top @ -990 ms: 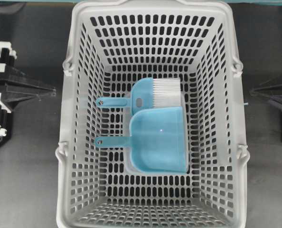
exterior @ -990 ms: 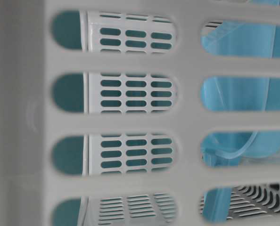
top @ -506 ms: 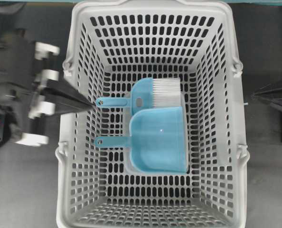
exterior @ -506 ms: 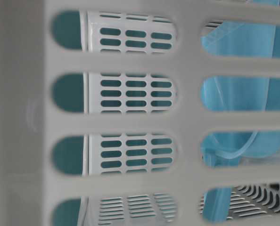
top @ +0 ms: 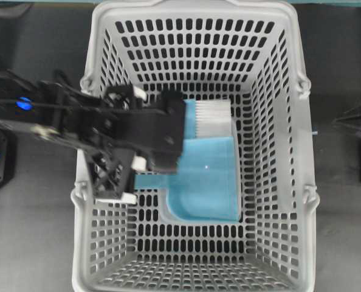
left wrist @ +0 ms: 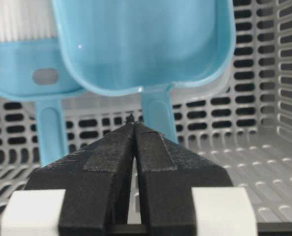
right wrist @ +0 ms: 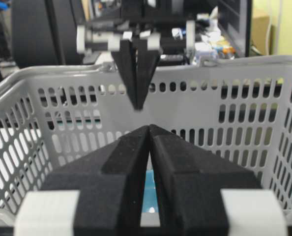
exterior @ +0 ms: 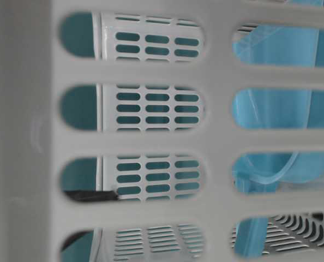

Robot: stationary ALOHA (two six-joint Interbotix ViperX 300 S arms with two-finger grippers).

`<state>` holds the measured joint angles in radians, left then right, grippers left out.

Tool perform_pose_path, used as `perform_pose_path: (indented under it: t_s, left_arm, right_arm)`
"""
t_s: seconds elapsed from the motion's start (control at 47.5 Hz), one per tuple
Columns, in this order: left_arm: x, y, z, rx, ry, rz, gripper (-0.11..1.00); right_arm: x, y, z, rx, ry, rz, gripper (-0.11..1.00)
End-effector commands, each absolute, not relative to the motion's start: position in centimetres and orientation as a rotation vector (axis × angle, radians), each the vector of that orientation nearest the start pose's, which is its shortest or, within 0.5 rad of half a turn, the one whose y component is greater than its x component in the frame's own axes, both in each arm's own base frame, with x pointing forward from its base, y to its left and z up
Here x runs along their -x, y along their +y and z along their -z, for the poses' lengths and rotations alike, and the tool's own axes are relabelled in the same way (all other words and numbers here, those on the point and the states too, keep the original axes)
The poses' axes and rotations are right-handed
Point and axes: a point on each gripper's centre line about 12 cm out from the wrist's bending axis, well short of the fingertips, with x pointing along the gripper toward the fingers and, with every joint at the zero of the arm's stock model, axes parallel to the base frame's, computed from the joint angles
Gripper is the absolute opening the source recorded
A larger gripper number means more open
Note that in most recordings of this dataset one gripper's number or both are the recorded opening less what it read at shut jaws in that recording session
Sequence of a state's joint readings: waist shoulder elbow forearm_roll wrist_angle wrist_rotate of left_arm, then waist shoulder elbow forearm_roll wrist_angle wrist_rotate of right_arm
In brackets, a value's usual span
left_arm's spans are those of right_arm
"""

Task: Pick up the dustpan from the shopping basket with the left arm.
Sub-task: 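Lower the left gripper and close it on the dustpan handle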

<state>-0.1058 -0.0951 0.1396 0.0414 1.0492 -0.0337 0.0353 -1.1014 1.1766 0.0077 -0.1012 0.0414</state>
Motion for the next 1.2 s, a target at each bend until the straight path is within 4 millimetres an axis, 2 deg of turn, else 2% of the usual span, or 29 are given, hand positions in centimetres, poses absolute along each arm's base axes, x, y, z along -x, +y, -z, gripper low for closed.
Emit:
perform_pose_path:
  t_s: [0.0, 0.042, 0.084, 0.295, 0.4, 0.527, 0.801, 1.032, 1.116, 1.18]
  left_arm:
    - [-38.7, -3.9, -32.0, -0.065, 1.077, 0.056, 0.01]
    - [-38.9, -3.9, -31.5, -0.062, 1.089, 0.053, 0.03]
    - [-39.0, -3.9, -31.1, -0.06, 1.1, 0.052, 0.1]
    - [-40.1, -5.4, -28.3, -0.082, 1.173, 0.076, 0.72]
    - [-40.4, -5.7, -26.1, -0.089, 1.227, 0.079, 0.89]
    - [-40.6, -5.8, -24.0, -0.085, 1.275, 0.072, 0.9]
    - [-40.7, -5.8, -21.3, -0.038, 1.307, 0.032, 0.89]
    - [-40.5, -5.8, -20.9, -0.034, 1.292, 0.033, 0.87]
    - [-40.6, -5.8, -21.0, -0.036, 1.282, 0.036, 0.83]
    - [-40.8, -5.9, -21.1, -0.037, 1.272, 0.039, 0.71]
  right_arm:
    - [-17.8, 0.7, -30.0, -0.054, -0.034, -0.038, 0.0]
    - [-17.8, 0.7, -30.1, -0.053, -0.036, -0.04, 0.0]
    - [-17.8, 0.7, -30.0, -0.054, -0.034, -0.043, 0.0]
    - [-17.7, 0.8, -29.8, -0.053, -0.031, -0.044, 0.0]
    - [-17.7, 0.8, -29.8, -0.053, -0.031, -0.046, 0.0]
    - [-17.7, 0.8, -29.8, -0.053, -0.031, -0.046, 0.0]
    - [-17.7, 0.9, -29.7, -0.053, -0.028, -0.05, 0.0]
    - [-17.7, 0.9, -29.6, -0.054, -0.026, -0.05, 0.0]
    - [-17.7, 0.9, -29.6, -0.054, -0.026, -0.05, 0.0]
    - [-17.7, 0.9, -29.6, -0.054, -0.026, -0.05, 0.0]
